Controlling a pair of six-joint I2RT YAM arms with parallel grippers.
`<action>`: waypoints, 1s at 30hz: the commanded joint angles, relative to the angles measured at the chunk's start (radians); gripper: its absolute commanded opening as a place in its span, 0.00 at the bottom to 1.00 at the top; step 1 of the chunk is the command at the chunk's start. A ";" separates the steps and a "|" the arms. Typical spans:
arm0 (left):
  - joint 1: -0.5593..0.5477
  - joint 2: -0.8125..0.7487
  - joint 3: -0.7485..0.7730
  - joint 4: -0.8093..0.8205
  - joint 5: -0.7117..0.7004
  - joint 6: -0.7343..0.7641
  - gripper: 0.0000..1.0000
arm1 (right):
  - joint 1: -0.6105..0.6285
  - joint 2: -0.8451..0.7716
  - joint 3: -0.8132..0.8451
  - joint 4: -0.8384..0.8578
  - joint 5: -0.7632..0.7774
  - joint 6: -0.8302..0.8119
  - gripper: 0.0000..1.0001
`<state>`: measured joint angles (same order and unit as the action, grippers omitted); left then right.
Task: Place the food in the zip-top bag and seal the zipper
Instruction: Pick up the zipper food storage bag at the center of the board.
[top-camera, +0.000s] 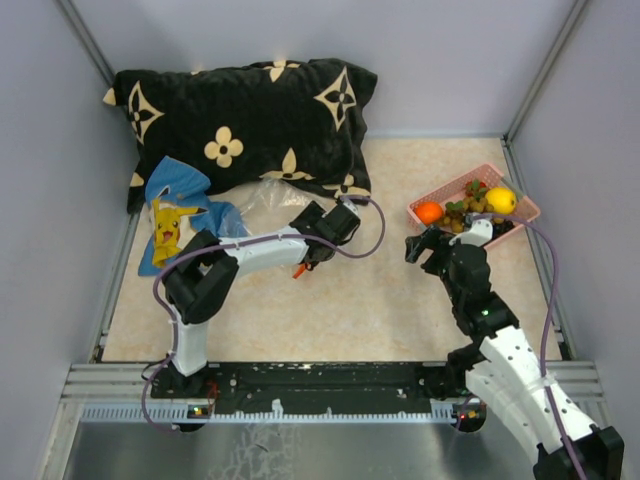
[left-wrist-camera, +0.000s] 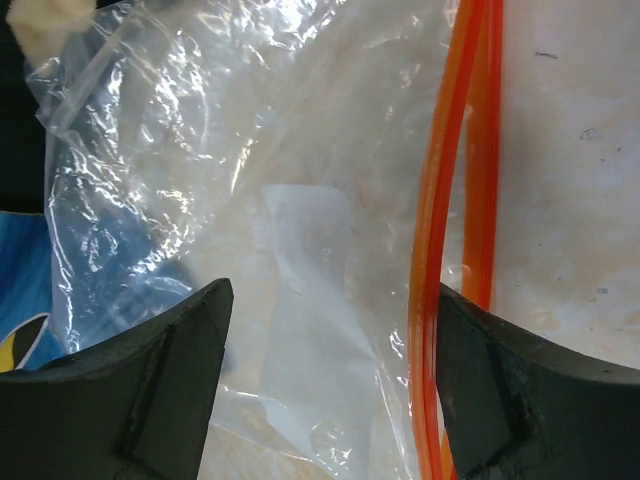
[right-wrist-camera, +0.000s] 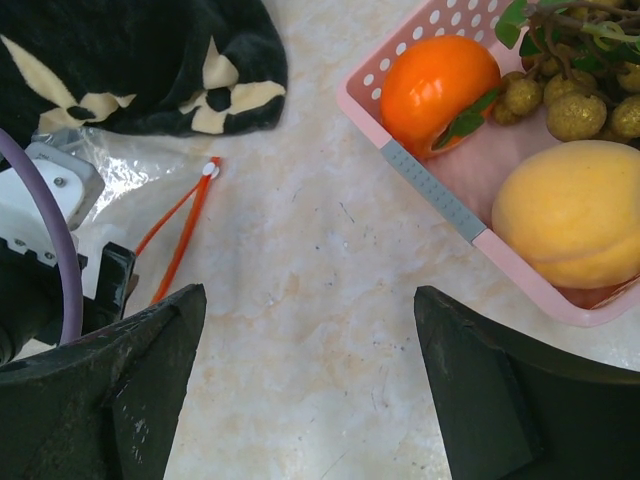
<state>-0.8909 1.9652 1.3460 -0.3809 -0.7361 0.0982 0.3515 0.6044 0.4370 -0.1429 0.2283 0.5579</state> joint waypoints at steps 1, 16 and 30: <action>-0.003 -0.066 -0.031 0.066 -0.069 0.046 0.81 | 0.006 -0.004 -0.005 0.061 0.033 -0.015 0.86; 0.071 -0.168 -0.061 0.082 -0.101 0.079 0.70 | 0.006 0.005 -0.009 0.095 0.018 0.000 0.87; 0.118 -0.240 -0.055 0.028 -0.051 0.065 0.41 | 0.007 0.014 -0.009 0.115 -0.042 -0.015 0.87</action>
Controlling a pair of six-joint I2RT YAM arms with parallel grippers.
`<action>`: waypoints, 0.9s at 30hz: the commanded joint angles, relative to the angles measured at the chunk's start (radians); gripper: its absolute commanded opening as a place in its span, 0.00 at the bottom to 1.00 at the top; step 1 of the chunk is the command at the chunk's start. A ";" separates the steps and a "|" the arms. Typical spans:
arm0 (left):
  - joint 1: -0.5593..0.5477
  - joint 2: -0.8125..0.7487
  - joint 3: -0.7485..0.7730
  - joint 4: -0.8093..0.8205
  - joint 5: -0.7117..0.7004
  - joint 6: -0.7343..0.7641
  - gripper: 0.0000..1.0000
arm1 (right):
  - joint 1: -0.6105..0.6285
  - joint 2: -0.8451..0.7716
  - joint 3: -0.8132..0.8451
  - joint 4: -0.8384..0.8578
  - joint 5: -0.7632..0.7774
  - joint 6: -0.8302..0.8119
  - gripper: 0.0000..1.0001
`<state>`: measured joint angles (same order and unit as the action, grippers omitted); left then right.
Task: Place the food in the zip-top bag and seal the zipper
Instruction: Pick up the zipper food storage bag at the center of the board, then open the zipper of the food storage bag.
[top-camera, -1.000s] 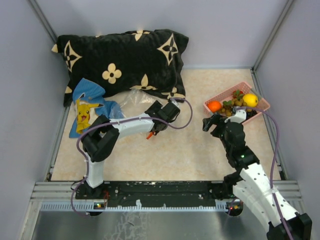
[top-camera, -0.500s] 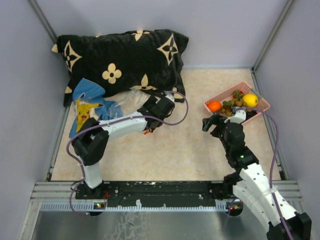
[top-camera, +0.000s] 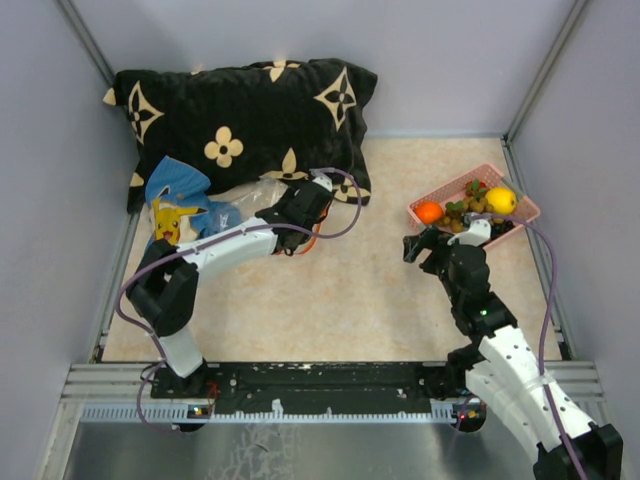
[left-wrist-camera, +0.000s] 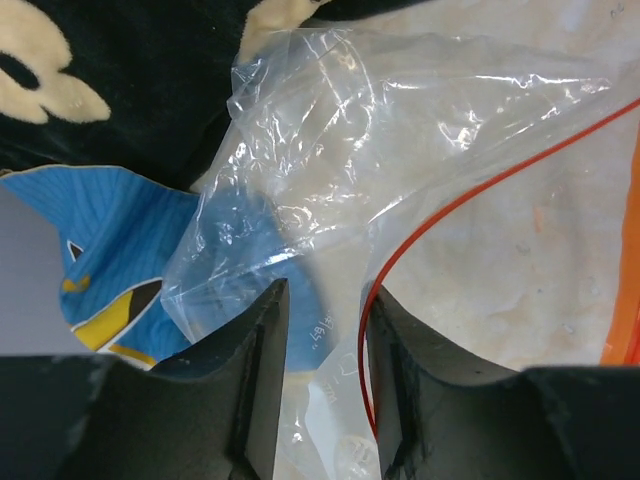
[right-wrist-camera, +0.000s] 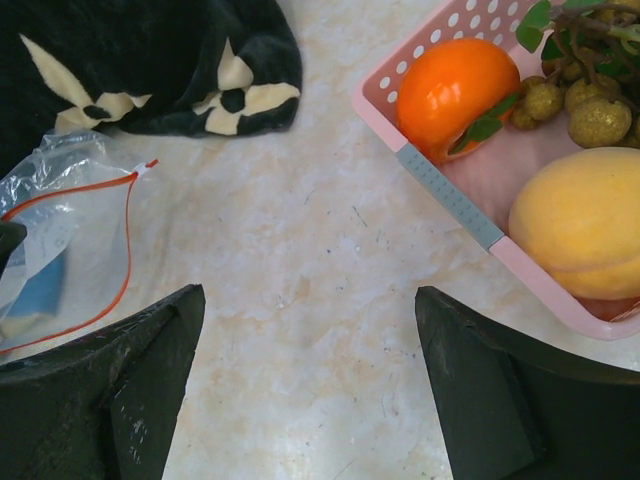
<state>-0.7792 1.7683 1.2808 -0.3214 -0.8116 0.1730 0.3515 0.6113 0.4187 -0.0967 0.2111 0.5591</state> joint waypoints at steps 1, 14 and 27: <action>0.006 -0.049 0.016 -0.047 0.035 -0.021 0.36 | 0.006 0.013 0.015 0.072 -0.037 -0.023 0.86; 0.004 -0.148 0.149 -0.288 0.197 -0.235 0.09 | 0.012 0.183 0.098 0.204 -0.267 -0.031 0.81; 0.003 -0.324 0.074 -0.277 0.243 -0.536 0.00 | 0.251 0.418 0.256 0.325 -0.170 0.021 0.80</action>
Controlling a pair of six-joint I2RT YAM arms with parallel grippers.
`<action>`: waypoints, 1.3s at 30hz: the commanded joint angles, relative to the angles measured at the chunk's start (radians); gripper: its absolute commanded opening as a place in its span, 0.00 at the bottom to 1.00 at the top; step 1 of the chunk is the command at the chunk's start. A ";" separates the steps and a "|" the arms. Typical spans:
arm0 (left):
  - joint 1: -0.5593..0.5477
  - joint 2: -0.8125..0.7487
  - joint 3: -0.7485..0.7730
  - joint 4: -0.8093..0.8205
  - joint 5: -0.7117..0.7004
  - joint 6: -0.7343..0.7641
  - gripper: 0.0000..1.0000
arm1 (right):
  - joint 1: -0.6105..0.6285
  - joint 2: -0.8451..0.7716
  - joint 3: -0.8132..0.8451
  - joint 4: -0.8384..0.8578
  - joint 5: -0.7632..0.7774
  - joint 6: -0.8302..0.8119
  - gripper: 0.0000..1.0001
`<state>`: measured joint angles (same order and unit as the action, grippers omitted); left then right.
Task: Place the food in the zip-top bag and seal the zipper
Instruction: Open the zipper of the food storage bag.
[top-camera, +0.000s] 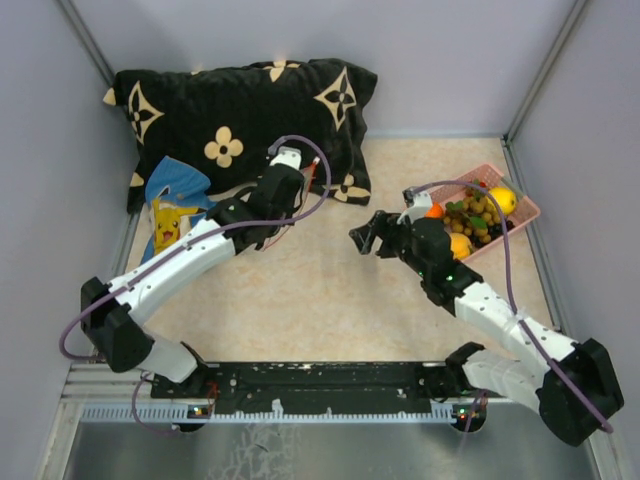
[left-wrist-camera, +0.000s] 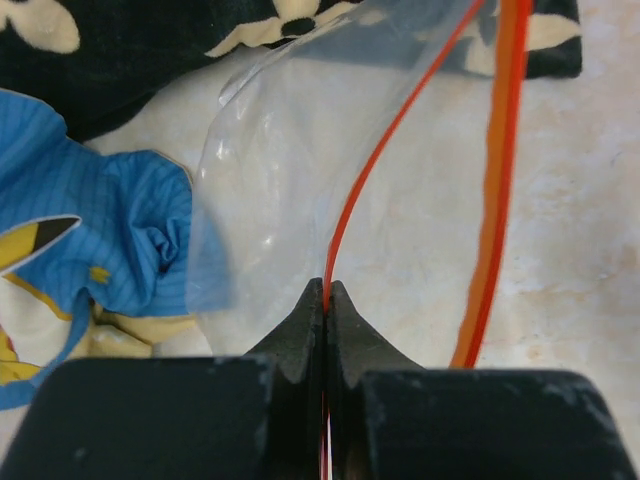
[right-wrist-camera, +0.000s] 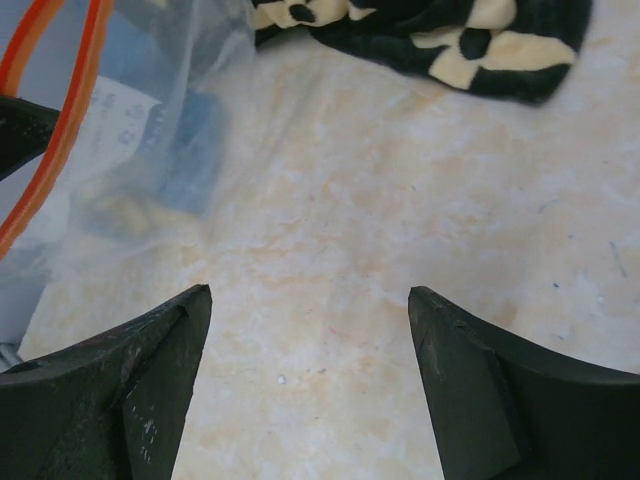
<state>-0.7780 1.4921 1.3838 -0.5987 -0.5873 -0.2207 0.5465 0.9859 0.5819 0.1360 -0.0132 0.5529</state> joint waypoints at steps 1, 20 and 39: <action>0.002 -0.055 -0.033 -0.002 0.018 -0.169 0.00 | 0.067 0.060 0.108 0.093 0.053 0.034 0.80; 0.003 -0.089 -0.050 -0.079 -0.010 -0.362 0.00 | 0.188 0.236 0.297 0.062 0.116 0.100 0.76; 0.002 -0.107 -0.064 -0.014 0.080 -0.219 0.00 | 0.212 0.546 0.585 -0.045 0.051 0.133 0.63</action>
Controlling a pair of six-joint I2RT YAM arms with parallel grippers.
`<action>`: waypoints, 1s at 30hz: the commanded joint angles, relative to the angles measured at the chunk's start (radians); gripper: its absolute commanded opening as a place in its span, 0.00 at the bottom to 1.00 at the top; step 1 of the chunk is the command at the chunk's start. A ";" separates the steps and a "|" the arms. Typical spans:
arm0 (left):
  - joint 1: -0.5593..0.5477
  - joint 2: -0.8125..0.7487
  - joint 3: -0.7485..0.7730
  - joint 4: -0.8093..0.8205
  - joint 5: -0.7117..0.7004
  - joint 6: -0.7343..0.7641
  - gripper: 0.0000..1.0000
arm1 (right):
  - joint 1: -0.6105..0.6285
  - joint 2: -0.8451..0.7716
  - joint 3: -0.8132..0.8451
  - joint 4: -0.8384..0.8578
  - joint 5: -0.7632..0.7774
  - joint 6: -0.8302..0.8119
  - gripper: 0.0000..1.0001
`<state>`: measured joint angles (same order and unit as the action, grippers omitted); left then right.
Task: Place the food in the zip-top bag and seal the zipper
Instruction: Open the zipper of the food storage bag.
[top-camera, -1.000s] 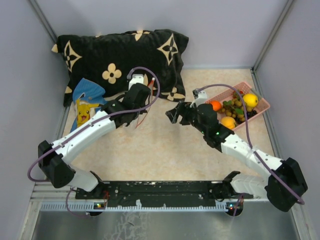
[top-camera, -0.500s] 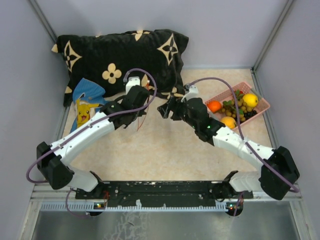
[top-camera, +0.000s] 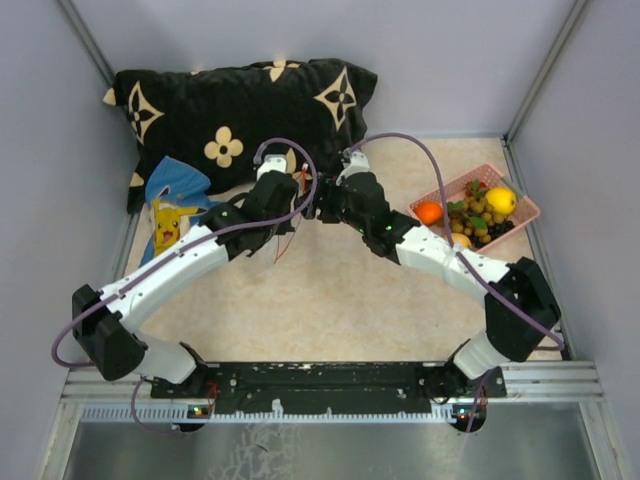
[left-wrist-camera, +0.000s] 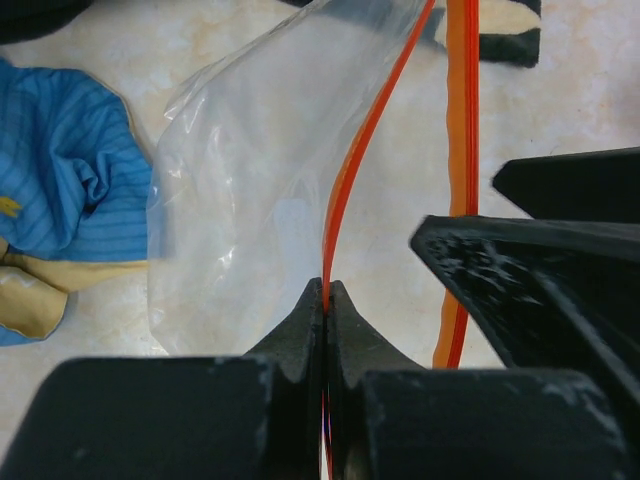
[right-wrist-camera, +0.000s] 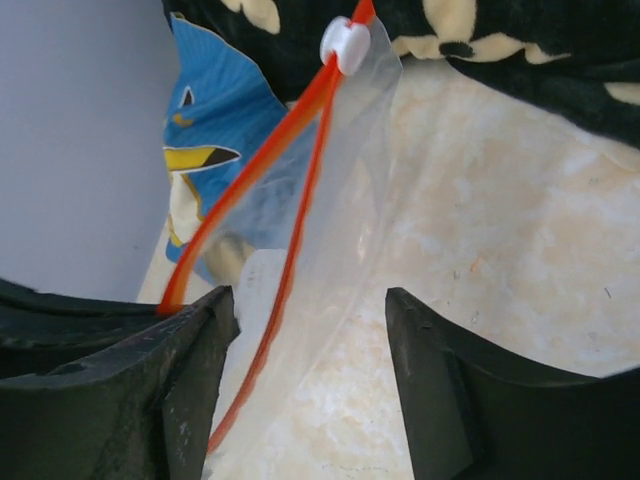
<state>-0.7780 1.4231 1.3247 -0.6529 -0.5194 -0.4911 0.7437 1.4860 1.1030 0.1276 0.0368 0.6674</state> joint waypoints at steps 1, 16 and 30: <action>0.002 -0.041 -0.004 0.044 0.010 0.062 0.00 | 0.014 0.058 0.069 -0.051 0.006 0.016 0.60; 0.002 -0.134 -0.018 0.053 -0.139 0.261 0.00 | 0.014 0.049 0.130 -0.297 0.144 -0.153 0.00; 0.002 -0.136 -0.047 -0.001 -0.229 0.285 0.00 | 0.015 0.082 0.307 -0.546 0.082 -0.257 0.02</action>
<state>-0.7780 1.3014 1.2724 -0.6453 -0.7704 -0.1867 0.7509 1.5776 1.3880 -0.3828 0.1619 0.4259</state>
